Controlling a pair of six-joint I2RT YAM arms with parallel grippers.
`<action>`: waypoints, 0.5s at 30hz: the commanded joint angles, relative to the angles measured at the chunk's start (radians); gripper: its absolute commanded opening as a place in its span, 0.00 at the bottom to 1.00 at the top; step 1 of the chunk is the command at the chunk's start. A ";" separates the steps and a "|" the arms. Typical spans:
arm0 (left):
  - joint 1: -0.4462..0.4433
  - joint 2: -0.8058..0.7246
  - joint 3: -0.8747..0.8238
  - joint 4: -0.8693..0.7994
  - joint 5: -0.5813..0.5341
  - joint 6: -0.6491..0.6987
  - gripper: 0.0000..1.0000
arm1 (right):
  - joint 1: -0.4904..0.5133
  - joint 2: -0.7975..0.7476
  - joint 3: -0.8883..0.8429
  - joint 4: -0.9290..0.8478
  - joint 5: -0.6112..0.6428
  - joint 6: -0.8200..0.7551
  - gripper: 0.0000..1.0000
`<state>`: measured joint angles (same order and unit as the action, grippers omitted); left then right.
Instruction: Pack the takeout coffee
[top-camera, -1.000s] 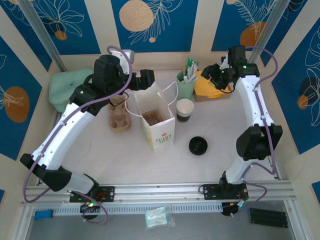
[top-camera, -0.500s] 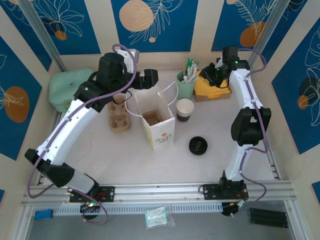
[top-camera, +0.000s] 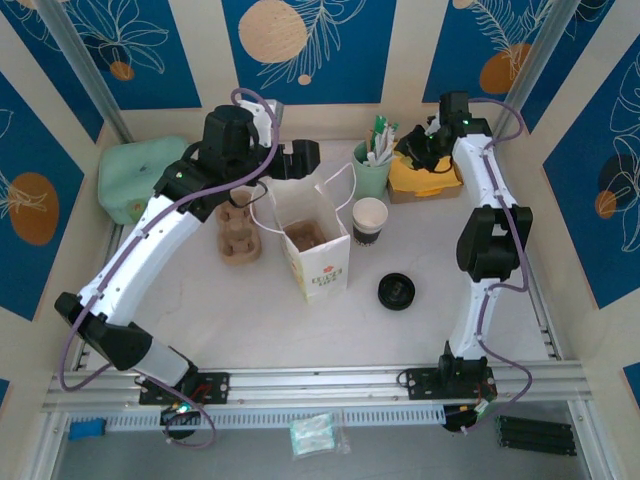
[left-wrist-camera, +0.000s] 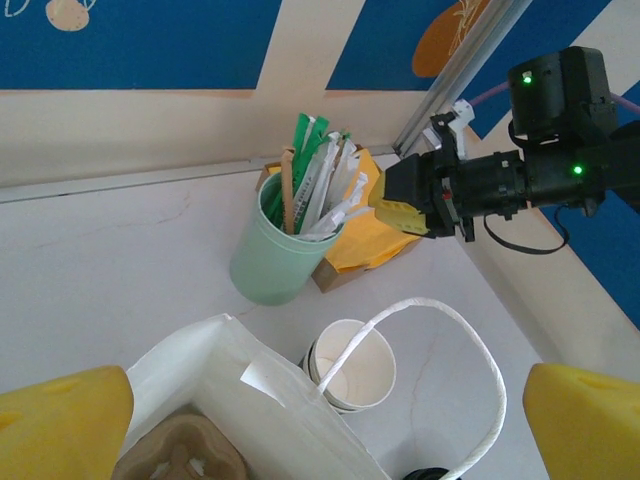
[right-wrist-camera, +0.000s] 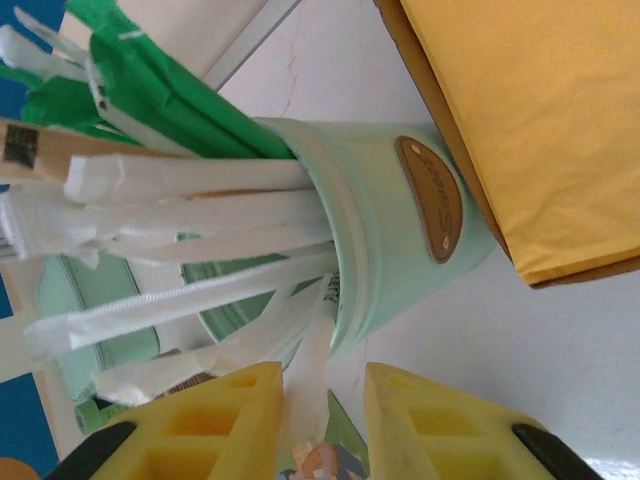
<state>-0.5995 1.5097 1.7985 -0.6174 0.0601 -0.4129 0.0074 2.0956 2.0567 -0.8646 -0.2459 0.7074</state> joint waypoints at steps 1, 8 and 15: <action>0.008 0.006 0.039 0.016 0.023 -0.003 0.99 | 0.007 0.021 0.050 -0.005 -0.038 0.009 0.25; 0.008 0.003 0.037 0.017 0.024 -0.004 0.99 | 0.014 0.028 0.081 -0.021 -0.039 0.001 0.03; 0.008 -0.008 0.030 0.016 0.027 -0.005 1.00 | 0.019 -0.030 0.058 -0.023 -0.029 -0.013 0.00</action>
<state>-0.5995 1.5097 1.7992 -0.6167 0.0639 -0.4129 0.0204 2.1155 2.1086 -0.8677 -0.2626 0.7101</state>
